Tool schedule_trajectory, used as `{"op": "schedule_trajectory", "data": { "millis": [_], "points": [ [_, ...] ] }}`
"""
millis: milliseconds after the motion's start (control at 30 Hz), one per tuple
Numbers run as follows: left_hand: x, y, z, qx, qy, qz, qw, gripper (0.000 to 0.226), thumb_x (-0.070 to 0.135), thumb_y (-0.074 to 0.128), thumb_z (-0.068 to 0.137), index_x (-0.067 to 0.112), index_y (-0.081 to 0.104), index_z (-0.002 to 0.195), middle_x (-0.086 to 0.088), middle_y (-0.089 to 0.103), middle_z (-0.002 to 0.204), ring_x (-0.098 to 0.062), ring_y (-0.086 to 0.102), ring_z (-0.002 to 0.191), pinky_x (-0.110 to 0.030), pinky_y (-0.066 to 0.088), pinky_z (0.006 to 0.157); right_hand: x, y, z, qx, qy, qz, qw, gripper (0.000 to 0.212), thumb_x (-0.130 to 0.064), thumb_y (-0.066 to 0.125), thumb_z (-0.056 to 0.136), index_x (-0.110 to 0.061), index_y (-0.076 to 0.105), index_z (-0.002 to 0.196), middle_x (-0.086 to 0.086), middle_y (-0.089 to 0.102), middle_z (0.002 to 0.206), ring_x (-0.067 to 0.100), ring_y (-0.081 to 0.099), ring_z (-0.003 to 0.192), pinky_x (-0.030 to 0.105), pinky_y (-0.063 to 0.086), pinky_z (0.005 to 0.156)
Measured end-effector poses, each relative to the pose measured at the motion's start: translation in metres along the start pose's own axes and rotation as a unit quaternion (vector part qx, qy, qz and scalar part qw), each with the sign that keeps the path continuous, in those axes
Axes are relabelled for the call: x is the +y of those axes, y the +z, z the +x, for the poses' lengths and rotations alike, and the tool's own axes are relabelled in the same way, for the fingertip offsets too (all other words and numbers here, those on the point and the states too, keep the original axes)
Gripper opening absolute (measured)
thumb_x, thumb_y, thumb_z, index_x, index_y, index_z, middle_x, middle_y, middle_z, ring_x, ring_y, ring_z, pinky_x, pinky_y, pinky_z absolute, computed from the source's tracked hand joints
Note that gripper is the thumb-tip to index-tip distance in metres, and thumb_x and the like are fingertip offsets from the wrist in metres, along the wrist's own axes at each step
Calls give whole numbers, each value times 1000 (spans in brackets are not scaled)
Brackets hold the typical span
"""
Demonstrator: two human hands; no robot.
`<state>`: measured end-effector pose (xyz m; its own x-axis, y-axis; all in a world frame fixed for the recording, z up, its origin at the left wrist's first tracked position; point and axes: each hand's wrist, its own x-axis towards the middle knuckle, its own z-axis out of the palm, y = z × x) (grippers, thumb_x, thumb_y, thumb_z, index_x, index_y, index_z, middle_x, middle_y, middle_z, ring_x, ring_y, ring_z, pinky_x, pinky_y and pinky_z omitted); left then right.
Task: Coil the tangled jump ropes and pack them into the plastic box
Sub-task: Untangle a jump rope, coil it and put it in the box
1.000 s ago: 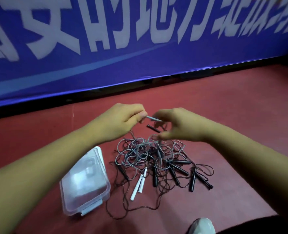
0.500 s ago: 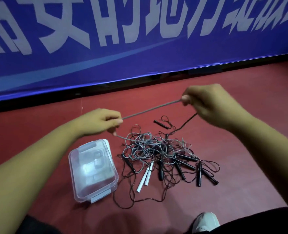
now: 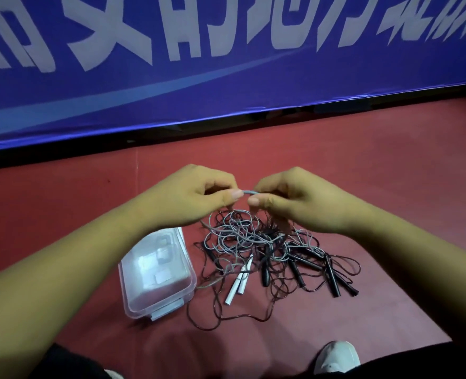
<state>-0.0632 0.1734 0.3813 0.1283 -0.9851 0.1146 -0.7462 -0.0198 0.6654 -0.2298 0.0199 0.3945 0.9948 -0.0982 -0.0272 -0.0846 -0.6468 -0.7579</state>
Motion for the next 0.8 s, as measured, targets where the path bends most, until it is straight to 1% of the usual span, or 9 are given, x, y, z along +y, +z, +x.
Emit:
{"op": "schedule_trajectory", "data": {
  "millis": [100,233,333,400,467,533,667,733,800],
  "points": [
    [-21,9,-2,-107,-35,-92,989,33,43,51,97,18,59,77,8,48,60,-6,46,53,-24,42,55,-3,-29,-9,80,-43,-3,996,23,-29,61,96,-16,69,79,-10,48,49,2,39,46,15,32,47],
    [-69,16,-6,-142,-98,-13,985,42,64,41,89,27,57,77,10,61,70,-5,55,66,-32,46,71,14,-78,-32,232,-61,-64,969,26,-34,63,93,-15,72,77,-2,47,51,13,37,49,24,29,47],
    [-83,6,-10,-61,-110,-52,991,53,78,45,80,27,61,82,3,58,63,-8,53,60,-26,43,66,41,-84,-33,111,52,-314,941,25,-39,65,92,-17,71,81,-8,52,54,13,46,55,17,34,52],
    [-69,3,-4,-11,-78,-105,991,50,71,47,86,24,63,84,4,49,58,-7,46,54,-19,40,57,47,-72,-31,-16,167,-362,917,32,-44,72,84,-18,71,105,-13,64,76,12,59,75,19,43,67],
    [-38,7,5,-5,-45,-181,983,38,46,48,95,14,65,86,6,42,56,-6,38,50,-15,35,51,46,-54,-26,-49,174,-245,952,69,-47,78,77,-20,56,137,-10,68,119,4,62,105,21,47,96],
    [-11,13,9,-27,-25,-240,970,34,31,45,96,7,64,84,8,39,54,-7,33,49,-15,33,49,33,-32,-17,-29,104,-60,992,78,-49,77,75,-22,49,143,-9,61,136,-1,58,119,26,43,110],
    [5,19,12,-19,-43,-349,936,32,27,44,95,5,57,75,4,35,45,-14,30,40,-27,25,45,9,-1,3,-15,31,133,991,24,-39,62,95,-17,69,101,8,70,78,27,67,75,45,55,77],
    [0,17,12,-20,-70,-429,901,37,29,45,95,3,57,71,0,36,43,-16,34,39,-26,29,44,10,-2,4,0,18,219,976,29,-32,55,99,-8,68,89,2,46,54,20,49,51,29,42,54],
    [-10,17,11,-80,-95,-504,855,49,37,40,96,-1,59,72,-3,44,45,-20,44,42,-25,41,49,11,-11,3,19,3,280,960,34,-31,53,98,-4,66,81,-2,29,50,14,26,47,24,28,48]
  ]
}}
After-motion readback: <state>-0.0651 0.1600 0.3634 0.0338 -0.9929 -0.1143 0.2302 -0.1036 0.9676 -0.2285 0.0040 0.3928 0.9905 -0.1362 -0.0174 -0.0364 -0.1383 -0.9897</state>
